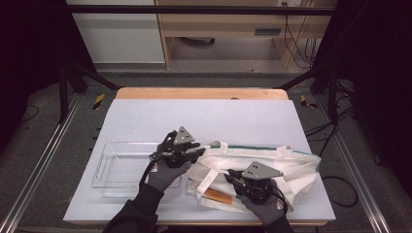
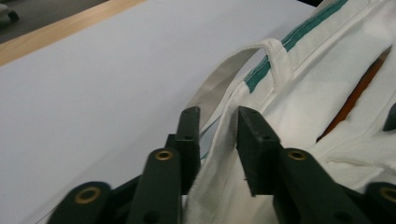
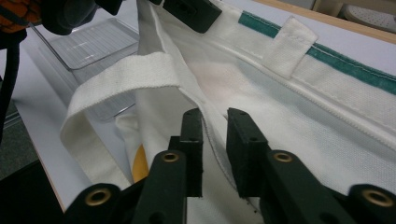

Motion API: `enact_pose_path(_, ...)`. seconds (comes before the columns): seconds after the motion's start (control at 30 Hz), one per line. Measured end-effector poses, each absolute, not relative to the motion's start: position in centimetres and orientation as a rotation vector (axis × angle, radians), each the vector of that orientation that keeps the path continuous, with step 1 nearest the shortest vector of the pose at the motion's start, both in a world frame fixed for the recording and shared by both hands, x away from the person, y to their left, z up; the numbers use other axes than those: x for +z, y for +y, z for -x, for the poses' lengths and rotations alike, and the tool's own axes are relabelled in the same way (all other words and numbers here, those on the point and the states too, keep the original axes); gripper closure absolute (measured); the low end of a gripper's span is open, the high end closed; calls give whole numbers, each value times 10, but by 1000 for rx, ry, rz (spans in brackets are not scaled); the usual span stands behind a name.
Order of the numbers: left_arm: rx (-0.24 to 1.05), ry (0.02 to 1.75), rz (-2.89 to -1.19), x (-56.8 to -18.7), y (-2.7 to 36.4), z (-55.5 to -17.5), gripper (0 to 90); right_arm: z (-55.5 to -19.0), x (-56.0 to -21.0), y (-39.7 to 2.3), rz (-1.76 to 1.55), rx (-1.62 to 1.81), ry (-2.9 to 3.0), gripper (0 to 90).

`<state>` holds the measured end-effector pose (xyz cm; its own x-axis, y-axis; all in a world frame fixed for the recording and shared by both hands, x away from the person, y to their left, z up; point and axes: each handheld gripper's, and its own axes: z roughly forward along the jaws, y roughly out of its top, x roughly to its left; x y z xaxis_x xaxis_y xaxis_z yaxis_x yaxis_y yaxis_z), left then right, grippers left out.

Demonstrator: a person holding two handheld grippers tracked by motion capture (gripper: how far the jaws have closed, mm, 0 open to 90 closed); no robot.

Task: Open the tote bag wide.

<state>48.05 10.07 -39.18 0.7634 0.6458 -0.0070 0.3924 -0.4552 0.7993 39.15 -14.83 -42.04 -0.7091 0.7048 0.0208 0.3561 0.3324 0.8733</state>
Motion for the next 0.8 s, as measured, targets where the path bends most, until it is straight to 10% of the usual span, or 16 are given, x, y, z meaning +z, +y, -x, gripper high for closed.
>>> enact_pose_path(0.13, 341, 793, -2096, -391, 101, -480, 862, -391, -419, -151, -960, 1337, 2266, 867)
enact_pose_path(0.8, 480, 970, -1940, -408, 87, -476, 872, -370, -451, -151, -1005, 1389, 2414, 884)
